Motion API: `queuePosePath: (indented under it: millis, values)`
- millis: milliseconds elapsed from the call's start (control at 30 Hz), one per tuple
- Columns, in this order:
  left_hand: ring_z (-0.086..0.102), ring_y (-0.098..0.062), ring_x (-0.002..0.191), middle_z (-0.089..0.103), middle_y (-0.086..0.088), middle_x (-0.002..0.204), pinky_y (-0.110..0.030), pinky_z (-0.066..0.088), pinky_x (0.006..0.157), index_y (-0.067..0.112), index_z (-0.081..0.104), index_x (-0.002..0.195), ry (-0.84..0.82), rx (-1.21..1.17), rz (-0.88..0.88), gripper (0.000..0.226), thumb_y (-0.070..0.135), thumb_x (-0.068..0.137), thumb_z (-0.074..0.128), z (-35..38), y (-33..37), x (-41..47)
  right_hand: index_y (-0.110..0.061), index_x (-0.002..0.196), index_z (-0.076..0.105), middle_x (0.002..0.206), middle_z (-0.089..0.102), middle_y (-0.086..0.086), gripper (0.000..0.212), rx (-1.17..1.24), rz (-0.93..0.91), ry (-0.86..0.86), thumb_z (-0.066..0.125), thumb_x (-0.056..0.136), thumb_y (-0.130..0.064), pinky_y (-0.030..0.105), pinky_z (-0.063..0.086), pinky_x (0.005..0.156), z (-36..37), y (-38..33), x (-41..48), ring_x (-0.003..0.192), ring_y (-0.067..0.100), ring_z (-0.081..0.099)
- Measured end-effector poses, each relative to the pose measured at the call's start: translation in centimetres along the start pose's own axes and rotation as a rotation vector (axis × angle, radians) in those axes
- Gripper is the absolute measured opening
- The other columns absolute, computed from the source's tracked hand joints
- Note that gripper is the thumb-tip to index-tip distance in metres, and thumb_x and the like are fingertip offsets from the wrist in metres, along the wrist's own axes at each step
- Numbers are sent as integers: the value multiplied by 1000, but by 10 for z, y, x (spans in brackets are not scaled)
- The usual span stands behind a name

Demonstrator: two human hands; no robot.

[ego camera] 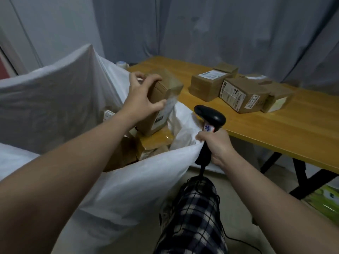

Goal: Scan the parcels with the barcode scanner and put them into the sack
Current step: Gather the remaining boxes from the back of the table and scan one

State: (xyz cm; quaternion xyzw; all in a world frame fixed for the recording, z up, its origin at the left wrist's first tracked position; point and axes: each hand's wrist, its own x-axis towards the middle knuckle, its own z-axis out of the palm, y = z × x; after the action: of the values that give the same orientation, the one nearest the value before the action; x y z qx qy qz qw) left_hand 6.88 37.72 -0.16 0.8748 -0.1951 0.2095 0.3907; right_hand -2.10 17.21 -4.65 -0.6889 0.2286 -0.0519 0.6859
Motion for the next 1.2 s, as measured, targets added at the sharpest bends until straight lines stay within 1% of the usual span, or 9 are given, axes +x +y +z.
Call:
queuePosePath:
  millis: [167, 267, 400, 533, 633, 700, 833, 1000, 1200]
  values:
    - [29, -22, 122, 21, -2, 118, -32, 28, 114, 37, 55, 124, -101, 14, -86, 59, 38, 67, 72, -6, -10, -7, -7, 106, 57, 79, 55, 7, 32, -69, -43, 100, 63, 77, 4, 29, 42, 60, -6, 13, 7, 73, 23, 55]
    - [29, -26, 122, 22, -3, 117, -38, 28, 114, 40, 57, 124, -161, 97, -55, 64, 44, 61, 67, -23, 1, -12, -9, 104, 57, 78, 56, 5, 29, -123, -107, 134, 62, 78, 3, 27, 42, 60, -7, 16, 9, 71, 20, 55]
    - [32, -37, 117, 29, -16, 128, -50, 34, 103, 35, 53, 130, -142, 556, 159, 68, 46, 65, 70, -34, 21, -14, -8, 105, 58, 76, 54, 4, 27, -160, -153, 144, 61, 79, 1, 26, 39, 58, 3, 19, 12, 67, 16, 52]
    - [33, -40, 121, 26, -20, 139, -51, 34, 95, 27, 50, 129, -148, 911, 172, 65, 39, 70, 74, -22, 18, -4, -11, 101, 57, 76, 54, 2, 25, -188, -214, 59, 62, 80, 0, 26, 40, 58, 16, 16, 13, 68, 17, 54]
    - [35, -40, 121, 26, -19, 138, -51, 34, 97, 25, 54, 125, -229, 1169, 151, 53, 36, 76, 71, -15, -5, 0, -17, 80, 53, 68, 50, -2, 21, -230, -292, -6, 61, 81, 3, 23, 37, 56, 24, 16, 13, 62, 10, 49]
    - [37, -39, 119, 28, -18, 137, -50, 34, 98, 25, 53, 125, -281, 1258, 145, 50, 33, 78, 69, -10, -23, -4, -17, 76, 50, 66, 47, -2, 24, -243, -321, -17, 62, 80, 3, 23, 37, 58, 28, 17, 15, 61, 9, 46]
    - [40, -40, 117, 30, -17, 134, -50, 33, 101, 22, 49, 128, -358, 1287, 115, 52, 30, 81, 68, -1, -33, 1, -15, 72, 48, 64, 46, -2, 24, -278, -352, -25, 65, 80, -1, 25, 37, 59, 33, 15, 21, 61, 12, 46]
    - [43, -37, 113, 36, -14, 128, -45, 38, 90, 25, 47, 130, -437, 1253, 164, 64, 54, 76, 65, -1, -18, 17, -15, 71, 47, 63, 46, -1, 24, -292, -369, -5, 66, 80, -2, 23, 37, 57, 26, 15, 28, 61, 12, 45]
    - [41, -36, 111, 38, -13, 123, -44, 36, 89, 27, 52, 129, -511, 1051, 22, 62, 60, 77, 59, 3, 3, -5, -24, 67, 43, 63, 45, -5, 35, -245, -359, 9, 65, 80, 0, 23, 36, 59, 20, 17, 25, 60, 9, 44]
